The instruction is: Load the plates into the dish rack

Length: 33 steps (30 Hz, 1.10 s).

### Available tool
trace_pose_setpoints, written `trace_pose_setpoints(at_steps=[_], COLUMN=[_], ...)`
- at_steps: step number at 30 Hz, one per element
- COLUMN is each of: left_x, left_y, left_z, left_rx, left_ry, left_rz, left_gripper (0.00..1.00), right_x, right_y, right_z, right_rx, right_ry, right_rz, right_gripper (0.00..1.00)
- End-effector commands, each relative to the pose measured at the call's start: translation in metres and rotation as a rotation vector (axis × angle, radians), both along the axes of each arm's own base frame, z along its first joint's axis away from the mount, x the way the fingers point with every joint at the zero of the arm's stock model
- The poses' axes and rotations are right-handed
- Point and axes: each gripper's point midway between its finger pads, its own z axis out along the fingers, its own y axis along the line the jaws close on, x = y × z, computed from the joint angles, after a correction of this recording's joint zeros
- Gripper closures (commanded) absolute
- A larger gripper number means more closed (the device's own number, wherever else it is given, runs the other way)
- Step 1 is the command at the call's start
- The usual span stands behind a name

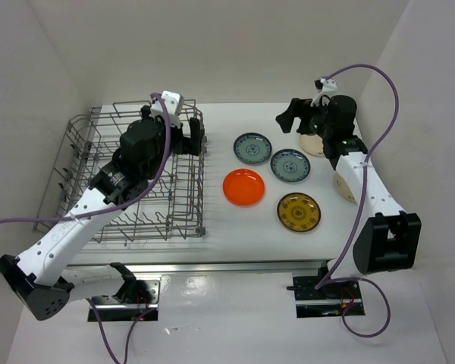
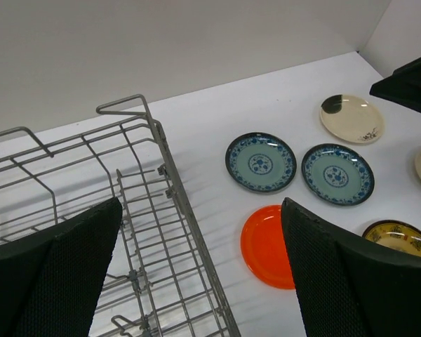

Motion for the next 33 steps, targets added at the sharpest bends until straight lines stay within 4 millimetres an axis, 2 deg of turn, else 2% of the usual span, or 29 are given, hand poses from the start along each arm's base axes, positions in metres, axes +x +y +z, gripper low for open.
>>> trace_pose_setpoints(at_steps=[1,3,5,6,7,8,9,10,12,14,17,18,19,20,21,22,23,24,26,28,29,31,32,33], left_x=[-0.008,-0.012,-0.013,-0.015,-0.016,-0.012,-0.016,-0.017,-0.017,-0.015,-0.01,-0.011,-0.015,-0.019,-0.022,-0.025,-0.028,-0.034,-0.037,-0.041,-0.041,-0.04,-0.041,-0.04], left_y=[0.012,0.014,0.019,0.02,0.021,0.018,0.012,0.008,-0.002,-0.003,0.011,0.018,0.021,0.024,0.026,0.03,0.032,0.037,0.046,0.052,0.053,0.052,0.053,0.052], left_z=[0.009,0.014,0.001,0.002,-0.003,-0.009,-0.012,-0.014,-0.023,-0.029,-0.028,-0.023,-0.019,-0.02,-0.017,-0.024,-0.022,-0.01,-0.013,-0.004,-0.004,-0.012,-0.009,-0.015], left_rx=[-0.024,-0.041,-0.014,-0.019,-0.007,0.014,0.054,0.065,0.086,0.099,0.097,0.081,0.073,0.072,0.062,0.065,0.052,0.019,0.028,0.008,-0.001,0.021,0.01,0.026], left_ry=[-0.037,-0.045,0.001,0.009,0.025,0.051,0.079,0.1,0.159,0.177,0.158,0.147,0.136,0.135,0.122,0.123,0.108,0.066,0.056,0.029,0.03,0.056,0.056,0.075], left_rz=[0.027,0.028,0.049,0.05,0.05,0.05,0.001,-0.022,-0.062,-0.062,0.025,0.059,0.059,0.059,0.059,0.068,0.067,0.067,0.096,0.109,0.12,0.12,0.121,0.121], left_gripper=[0.01,0.01,0.01,0.01,0.01,0.01,0.01,0.01,0.01,0.01,0.01,0.01,0.01,0.01,0.01,0.01,0.01,0.01,0.01,0.01,0.01,0.01,0.01,0.01], right_x=[0.007,0.013,0.018,0.028,0.034,0.04,0.049,0.053,0.062,0.069,0.081,0.084,0.089,0.095,0.098,0.103,0.105,0.109,0.113,0.116,0.118,0.121,0.12,0.118], right_y=[0.013,0.016,0.021,0.021,0.023,0.023,0.026,0.027,0.029,0.029,0.027,0.03,0.032,0.033,0.034,0.034,0.035,0.035,0.036,0.035,0.031,0.027,0.025,0.028], right_z=[0.006,-0.008,-0.015,-0.03,-0.022,-0.024,-0.042,-0.032,-0.043,-0.04,-0.056,-0.055,-0.074,-0.07,-0.077,-0.092,-0.095,-0.099,-0.115,-0.128,-0.144,-0.149,-0.157,-0.156], right_rx=[0.033,0.035,0.033,0.019,0.013,0.012,0.005,-0.004,-0.009,-0.024,-0.074,-0.075,-0.08,-0.08,-0.067,-0.059,-0.05,-0.05,-0.05,-0.057,-0.058,-0.043,-0.017,-0.009], right_ry=[-0.026,-0.001,-0.001,0.024,0.032,0.061,0.118,0.125,0.148,0.106,0.075,0.064,0.106,0.117,0.143,0.18,0.189,0.184,0.207,0.223,0.253,0.284,0.306,0.306], right_rz=[0.056,0.069,0.099,0.102,0.113,0.113,0.13,0.146,0.159,0.164,0.17,0.196,0.213,0.213,0.209,0.207,0.204,0.204,0.205,0.208,0.216,0.228,0.259,0.276], right_gripper=[0.0,0.0,0.0,0.0,0.0,0.0,0.0,0.0,0.0,0.0,0.0,0.0,0.0,0.0,0.0,0.0,0.0,0.0,0.0,0.0,0.0,0.05,0.07,0.07])
